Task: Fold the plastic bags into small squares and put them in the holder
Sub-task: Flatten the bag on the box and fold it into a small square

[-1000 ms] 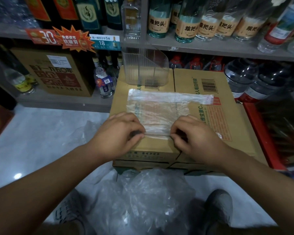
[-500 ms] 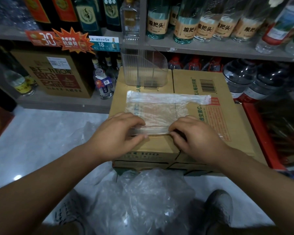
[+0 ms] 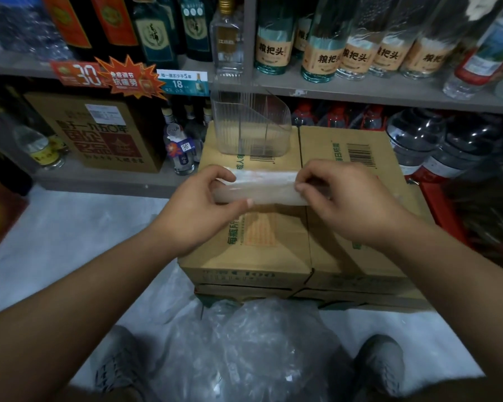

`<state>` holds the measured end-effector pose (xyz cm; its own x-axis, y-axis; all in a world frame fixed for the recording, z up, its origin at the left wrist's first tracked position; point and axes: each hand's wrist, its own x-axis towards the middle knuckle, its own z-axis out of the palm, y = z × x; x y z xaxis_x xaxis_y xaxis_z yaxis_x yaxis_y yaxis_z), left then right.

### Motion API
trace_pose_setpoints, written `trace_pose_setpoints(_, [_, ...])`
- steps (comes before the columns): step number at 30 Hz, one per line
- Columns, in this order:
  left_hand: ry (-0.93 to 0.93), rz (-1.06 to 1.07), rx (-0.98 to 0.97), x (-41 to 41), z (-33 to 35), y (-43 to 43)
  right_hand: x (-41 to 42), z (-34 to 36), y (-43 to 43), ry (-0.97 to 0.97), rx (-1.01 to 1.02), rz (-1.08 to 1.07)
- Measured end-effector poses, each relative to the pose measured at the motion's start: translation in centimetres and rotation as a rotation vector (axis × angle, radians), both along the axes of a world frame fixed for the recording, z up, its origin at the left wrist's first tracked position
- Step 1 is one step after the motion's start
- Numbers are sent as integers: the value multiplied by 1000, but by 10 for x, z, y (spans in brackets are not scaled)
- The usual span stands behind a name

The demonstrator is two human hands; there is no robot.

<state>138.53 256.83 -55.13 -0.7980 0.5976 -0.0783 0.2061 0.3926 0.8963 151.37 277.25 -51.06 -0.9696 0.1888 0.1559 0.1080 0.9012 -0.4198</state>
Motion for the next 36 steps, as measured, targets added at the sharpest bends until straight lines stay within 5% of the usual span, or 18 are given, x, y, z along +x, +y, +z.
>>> trace_pose_setpoints(7, [50, 91, -177, -21, -15, 9, -50, -20, 30, -167, -73, -20])
trace_pose_setpoints(12, [100, 100, -215, -27, -19, 12, -67, -43, 38, -94, 44, -52])
trace_pose_setpoints(23, [305, 135, -194, -27, -10, 8, -60, -51, 29, -86, -280, -77])
trace_pose_setpoints(27, [647, -89, -280, -21, -13, 9, -50, -51, 25, -83, -293, -70])
trace_pose_setpoints(31, [656, -391, -484, -5, -27, 14, -42, -55, 24, -79, -224, -58])
trace_pose_setpoints(36, [642, -419, -557, -3, -40, 15, -33, -55, 24, -5, 101, -84])
